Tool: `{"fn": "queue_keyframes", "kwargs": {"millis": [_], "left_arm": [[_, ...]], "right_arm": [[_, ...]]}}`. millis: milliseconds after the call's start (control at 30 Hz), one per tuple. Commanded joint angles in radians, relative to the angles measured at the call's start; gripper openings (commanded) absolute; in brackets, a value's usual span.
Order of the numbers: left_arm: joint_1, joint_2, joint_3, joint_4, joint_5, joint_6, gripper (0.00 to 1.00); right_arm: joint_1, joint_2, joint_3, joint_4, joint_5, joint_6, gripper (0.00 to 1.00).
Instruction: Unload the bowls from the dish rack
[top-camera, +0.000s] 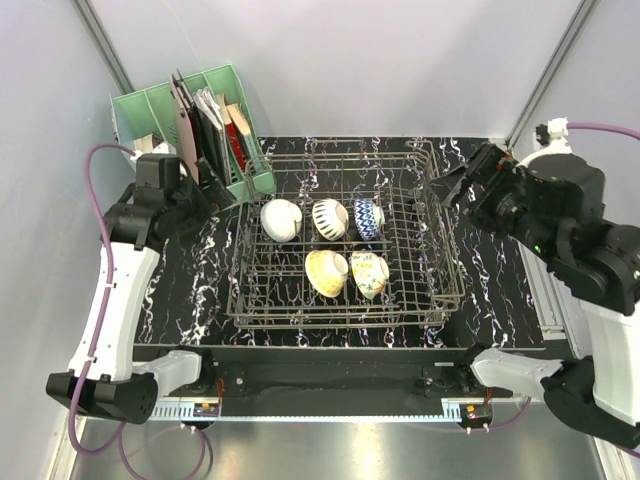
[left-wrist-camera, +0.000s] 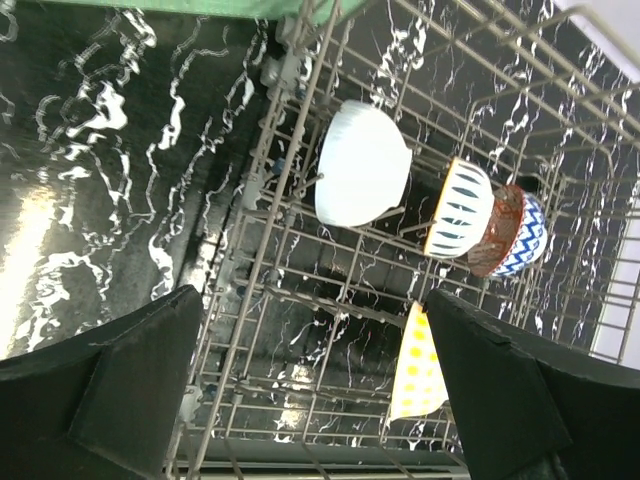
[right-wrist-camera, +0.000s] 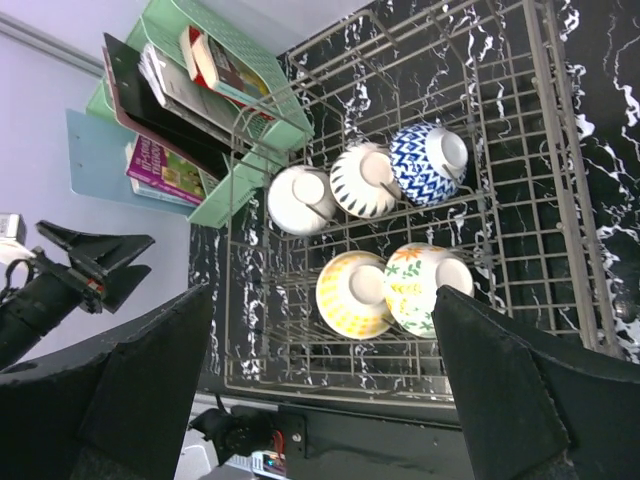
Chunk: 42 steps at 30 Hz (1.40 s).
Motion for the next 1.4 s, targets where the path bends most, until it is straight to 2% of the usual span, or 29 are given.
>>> {"fn": "queue_keyframes", "kwargs": {"millis": [0, 133, 333, 467, 567, 600, 633, 667, 800, 867, 900, 1000, 1133, 1167, 1267, 1367], "left_arm": [[0.002, 0.033, 0.157, 0.015, -0.036, 0.022, 0.99], [0.001, 0.073, 0.233, 0.013, -0.01, 0.019, 0.99], [0.001, 0.035, 0.184, 0.013, -0.03, 0.027, 0.99], [0.001, 0.025, 0.158, 0.011, -0.024, 0.016, 0.99], [0.001, 0.022, 0.133, 0.011, -0.024, 0.024, 0.99], [0.001, 0.019, 0.113, 0.011, -0.03, 0.025, 0.99], [-0.001, 0.018, 0.106, 0.011, -0.035, 0.028, 0.99], [-0.002, 0.016, 0.098, 0.01, -0.045, 0.035, 0.99], [-0.013, -0.001, 0.07, -0.004, -0.065, 0.033, 0.99], [-0.018, -0.021, 0.056, -0.008, -0.073, 0.024, 0.99], [-0.021, -0.025, 0.038, -0.004, -0.069, 0.024, 0.99], [-0.042, -0.03, 0.009, 0.014, -0.062, 0.042, 0.99], [-0.056, -0.054, -0.019, 0.021, -0.033, 0.056, 0.99], [-0.056, -0.057, -0.032, 0.018, -0.03, 0.055, 0.99], [-0.058, -0.091, -0.069, -0.015, -0.045, 0.055, 0.99], [-0.056, -0.102, -0.121, -0.021, -0.101, 0.088, 0.99]], "right_arm": [[-0.002, 0.006, -0.103, 0.11, -0.003, 0.039, 1.0], [-0.002, -0.019, -0.148, 0.143, -0.058, 0.072, 1.0], [0.0, 0.001, -0.173, 0.146, -0.218, 0.115, 1.0], [0.021, 0.082, -0.061, 0.125, -0.244, 0.126, 1.0], [0.122, 0.172, 0.019, 0.112, -0.195, 0.138, 1.0], [0.166, 0.185, -0.002, 0.135, -0.143, 0.143, 1.0], [0.238, 0.191, -0.037, 0.236, -0.12, 0.155, 1.0], [0.262, 0.211, -0.101, 0.287, -0.109, 0.16, 1.0], [0.352, 0.266, -0.177, 0.489, -0.069, 0.191, 1.0], [0.445, 0.292, -0.2, 0.61, -0.037, 0.159, 1.0], [0.482, 0.308, -0.196, 0.62, 0.062, 0.095, 1.0], [0.507, 0.306, -0.237, 0.57, 0.185, 0.15, 1.0], [0.509, 0.14, -0.401, 0.536, 0.251, 0.184, 1.0], [0.509, 0.124, -0.41, 0.493, 0.279, 0.194, 1.0], [0.507, 0.087, -0.364, 0.19, 0.357, 0.25, 1.0], [0.489, 0.006, -0.357, 0.047, 0.499, 0.284, 1.0]]}}
